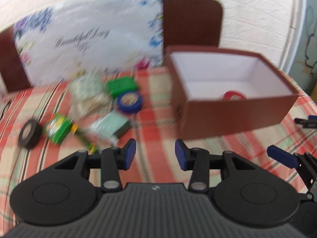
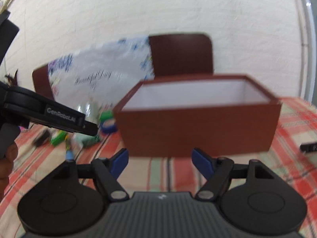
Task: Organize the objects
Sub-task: 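Grasp the black marker with yellow cap using the left tool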
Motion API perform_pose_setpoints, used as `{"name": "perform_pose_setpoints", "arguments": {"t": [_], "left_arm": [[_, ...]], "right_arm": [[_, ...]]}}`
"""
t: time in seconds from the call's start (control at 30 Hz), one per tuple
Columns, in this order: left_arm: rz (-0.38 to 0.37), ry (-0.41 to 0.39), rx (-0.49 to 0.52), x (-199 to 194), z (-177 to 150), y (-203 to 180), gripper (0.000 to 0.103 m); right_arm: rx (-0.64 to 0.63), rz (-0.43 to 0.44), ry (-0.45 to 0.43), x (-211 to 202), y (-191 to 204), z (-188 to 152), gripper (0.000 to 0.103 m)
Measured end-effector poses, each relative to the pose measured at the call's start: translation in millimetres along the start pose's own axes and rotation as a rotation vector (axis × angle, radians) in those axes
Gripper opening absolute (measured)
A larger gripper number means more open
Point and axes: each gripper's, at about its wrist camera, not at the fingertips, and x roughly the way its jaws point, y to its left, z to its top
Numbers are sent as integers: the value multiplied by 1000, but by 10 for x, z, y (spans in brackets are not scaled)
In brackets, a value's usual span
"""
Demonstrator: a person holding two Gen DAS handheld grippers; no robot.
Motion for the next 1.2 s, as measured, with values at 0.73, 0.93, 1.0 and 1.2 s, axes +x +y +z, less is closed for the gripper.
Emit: {"name": "perform_pose_setpoints", "arguments": {"t": [0.73,0.93,1.0,1.2], "left_arm": [[152,-163,-181,120,-981,1671,72],[152,-128,-174,115,-982,1673,73],[103,-74,-220,50,-927,1627,73],[-307,143,-379,-14,-730,1172,65]], "right_arm": [[-337,178,207,1140,1665,-90,33],[-321,227,235,931,1612,-211,19],[-233,271,264,724,1420,-293,19],[-18,352,295,107,914,-561,18]]}}
